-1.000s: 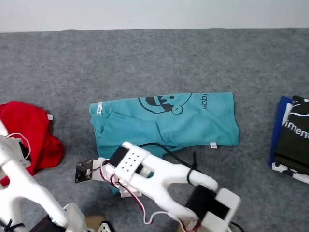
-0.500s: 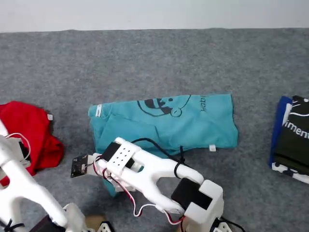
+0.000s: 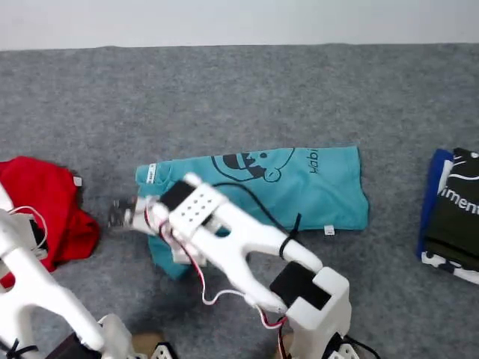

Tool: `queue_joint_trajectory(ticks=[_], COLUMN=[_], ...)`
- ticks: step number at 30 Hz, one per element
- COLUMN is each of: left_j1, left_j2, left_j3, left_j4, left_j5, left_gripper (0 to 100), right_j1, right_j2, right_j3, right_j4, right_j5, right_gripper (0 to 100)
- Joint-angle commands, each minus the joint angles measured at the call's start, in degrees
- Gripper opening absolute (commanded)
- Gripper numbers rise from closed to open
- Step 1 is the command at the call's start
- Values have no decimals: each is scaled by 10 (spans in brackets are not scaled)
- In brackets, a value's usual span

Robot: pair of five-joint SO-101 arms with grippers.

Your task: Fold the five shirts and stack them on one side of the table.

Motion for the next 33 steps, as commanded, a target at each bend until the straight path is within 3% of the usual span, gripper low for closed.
queue_joint_trajectory(ticks=[1,11,17,23,33], left_j1=[-4,-4,-5,-5,-5], left_j2=[-20,-20,-20,-20,-20], left_j3=[-2,-2,-2,-2,-2], left_j4=[-8,-8,-8,-8,-6], left_j5=[-8,-9,-39,-40,-40], left_gripper=[51,51,51,51,51], right_j1=[35,106,114,139,202], right_j2=[8,187,262,321,361], right_j3=[-84,-278,-404,-489,-615], right_j4=[-1,2,65,86,140], right_j5=[-2,-2,-2,-4,-5], right_gripper=[10,10,12,120,126])
